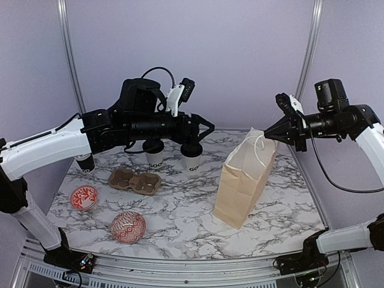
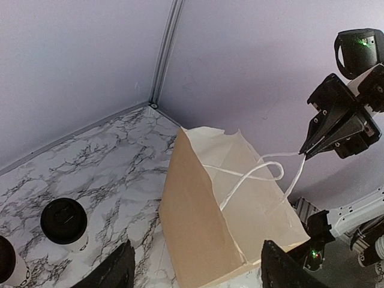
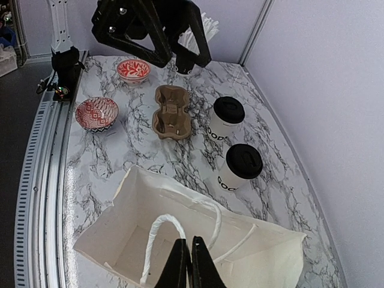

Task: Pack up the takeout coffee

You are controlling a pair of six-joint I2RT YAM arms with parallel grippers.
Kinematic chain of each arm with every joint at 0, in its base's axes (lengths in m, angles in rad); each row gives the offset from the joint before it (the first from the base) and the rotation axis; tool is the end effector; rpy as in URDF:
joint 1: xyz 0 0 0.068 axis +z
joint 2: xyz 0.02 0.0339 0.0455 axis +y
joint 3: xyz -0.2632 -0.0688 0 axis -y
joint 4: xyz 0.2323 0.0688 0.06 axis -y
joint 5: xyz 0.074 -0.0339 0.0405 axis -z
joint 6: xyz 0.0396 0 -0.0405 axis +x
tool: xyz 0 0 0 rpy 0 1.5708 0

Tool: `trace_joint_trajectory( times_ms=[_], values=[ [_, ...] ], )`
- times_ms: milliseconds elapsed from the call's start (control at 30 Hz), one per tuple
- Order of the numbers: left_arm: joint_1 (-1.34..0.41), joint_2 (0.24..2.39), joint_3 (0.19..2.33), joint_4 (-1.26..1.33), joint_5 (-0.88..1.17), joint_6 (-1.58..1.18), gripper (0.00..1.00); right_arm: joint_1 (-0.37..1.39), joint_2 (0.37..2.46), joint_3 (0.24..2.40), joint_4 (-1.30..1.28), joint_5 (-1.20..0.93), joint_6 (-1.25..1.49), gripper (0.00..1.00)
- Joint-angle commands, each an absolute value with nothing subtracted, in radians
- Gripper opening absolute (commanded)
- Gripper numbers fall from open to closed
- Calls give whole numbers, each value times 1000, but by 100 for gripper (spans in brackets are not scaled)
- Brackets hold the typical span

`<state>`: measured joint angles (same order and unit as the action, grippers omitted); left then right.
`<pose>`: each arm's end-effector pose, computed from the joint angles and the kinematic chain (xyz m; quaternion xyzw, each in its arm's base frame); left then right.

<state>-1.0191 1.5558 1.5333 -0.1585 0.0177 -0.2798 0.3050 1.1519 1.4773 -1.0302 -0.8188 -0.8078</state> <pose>0.1888 -0.3081 0.4110 0.2828 0.7142 -0.3926 0.5058 0.1734 0.0849 0.4196 -0.5816 0.6189 0.2542 0.4627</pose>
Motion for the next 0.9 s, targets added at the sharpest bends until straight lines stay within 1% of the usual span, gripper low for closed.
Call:
trace_joint_trajectory(
  times_ms=[0,100,167,200,267,300,400,500,600,667,733,800,867],
  values=[
    [-1022,1657,1612,-220,131,-387,72,314,1135,1500,-1039,-868,-794,5],
    [-1031,1719,1649,-219,194,-393,72,314,1132,1501,-1042,-886,-789,4],
    [-1039,1741,1660,-218,197,-392,72,314,1132,1510,-1051,-901,-789,6],
    [-1042,1751,1663,-218,194,-388,71,314,1132,1518,-1057,-910,-788,10],
    [-1045,1761,1663,-218,182,-380,71,314,1138,1542,-1087,-928,-803,29],
    [-1046,1762,1661,-217,171,-374,71,314,1145,1565,-1108,-931,-815,37],
    [-1046,1750,1648,-218,144,-363,71,313,1168,1633,-1133,-898,-818,47],
    [-1046,1715,1627,-219,122,-340,73,310,1204,1675,-1122,-847,-825,51],
    [-1045,1667,1595,-230,87,-308,75,293,1259,1710,-1113,-839,-826,55],
    [-1045,1638,1571,-242,57,-287,76,291,1289,1717,-1069,-800,-776,58],
    [-1043,1610,1547,-260,33,-264,77,290,1303,1691,-966,-686,-713,64],
    [-1040,1576,1517,-277,10,-239,78,290,1317,1656,-898,-558,-688,67],
    [-1036,1547,1484,-287,-8,-215,79,290,1336,1630,-865,-475,-683,68]
  ],
)
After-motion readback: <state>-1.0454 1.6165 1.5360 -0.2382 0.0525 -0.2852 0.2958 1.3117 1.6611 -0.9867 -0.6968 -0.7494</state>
